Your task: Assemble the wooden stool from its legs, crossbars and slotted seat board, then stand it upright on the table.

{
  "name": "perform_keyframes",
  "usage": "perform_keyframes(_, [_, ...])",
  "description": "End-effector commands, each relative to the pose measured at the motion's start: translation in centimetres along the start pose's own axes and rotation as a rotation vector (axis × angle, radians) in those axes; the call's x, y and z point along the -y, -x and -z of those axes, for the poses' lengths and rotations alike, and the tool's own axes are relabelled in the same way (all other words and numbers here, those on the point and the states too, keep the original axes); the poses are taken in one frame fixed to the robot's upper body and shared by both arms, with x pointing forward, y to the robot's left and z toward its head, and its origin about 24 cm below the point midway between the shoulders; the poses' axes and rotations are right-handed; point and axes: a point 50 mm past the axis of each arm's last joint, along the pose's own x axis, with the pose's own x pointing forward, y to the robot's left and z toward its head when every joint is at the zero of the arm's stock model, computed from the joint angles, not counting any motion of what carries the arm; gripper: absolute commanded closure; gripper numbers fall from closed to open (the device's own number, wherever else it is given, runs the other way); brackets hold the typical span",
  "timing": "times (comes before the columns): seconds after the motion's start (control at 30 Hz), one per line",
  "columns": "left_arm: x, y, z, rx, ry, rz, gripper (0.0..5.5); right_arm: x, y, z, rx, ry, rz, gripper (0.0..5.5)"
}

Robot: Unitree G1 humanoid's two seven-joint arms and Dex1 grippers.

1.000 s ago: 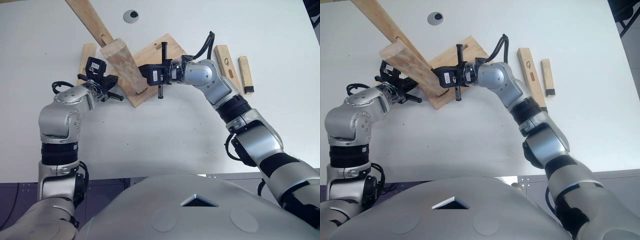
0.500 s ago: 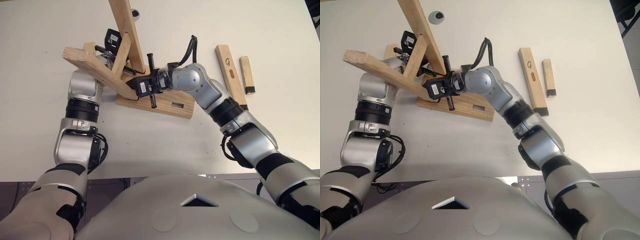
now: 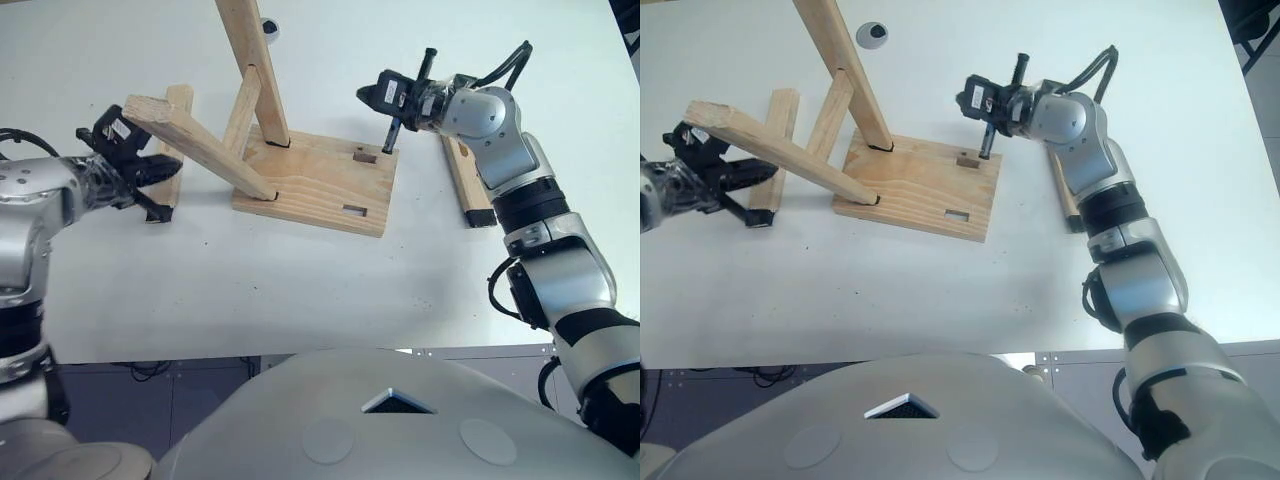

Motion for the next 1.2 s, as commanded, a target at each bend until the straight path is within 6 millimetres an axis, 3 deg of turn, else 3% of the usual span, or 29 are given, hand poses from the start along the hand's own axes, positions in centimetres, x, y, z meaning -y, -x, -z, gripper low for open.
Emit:
perform_keyframes(0.03, [4.1,-1.0,2.0,-0.088,0.036,0.26,5.5,-1.9,-0.4,2.1,-0.082,-0.012,-0.053,5.46])
perform_keyframes(0.17, [6.5,-4.2,3.5,-0.069,0.158,0.368,5.5,-3.9,-0.5,3.1,-0.119,-0.01,-0.132,5.46])
perform_keyframes(0.33, [4.8,-9.4,3.8,0.003,0.342,0.163,5.5,-5.3,-0.1,3.3,-0.113,-0.016,-0.248,5.46])
perform_keyframes(0.53, [4.0,-12.8,1.5,0.067,0.344,0.085,5.5,-6.8,0.7,1.5,-0.048,-0.024,-0.369,5.46])
perform_keyframes(0.7, [4.4,-14.9,-0.5,0.124,0.33,0.09,5.5,-7.2,0.8,-0.6,-0.009,-0.038,-0.366,5.46])
perform_keyframes(0.77, [4.6,-16.0,-2.2,0.166,0.337,0.094,5.5,-7.3,0.7,-1.0,-0.006,-0.059,-0.344,5.46])
perform_keyframes(0.83, [4.7,-16.5,-3.1,0.188,0.334,0.103,5.5,-7.3,0.8,-0.9,-0.027,-0.07,-0.322,5.46])
perform_keyframes(1.03, [4.4,-16.9,-2.9,0.195,0.348,0.077,5.5,-6.8,1.3,-0.5,-0.062,-0.101,-0.286,5.46])
perform_keyframes(1.1, [4.0,-16.2,-2.8,0.229,0.353,0.054,5.5,-4.9,2.2,-0.3,-0.055,-0.174,-0.147,5.46])
perform_keyframes(1.2, [1.8,-13.1,-5.0,0.495,0.385,-0.066,5.5,-0.8,4.9,-0.6,0.03,-0.412,0.112,5.46])
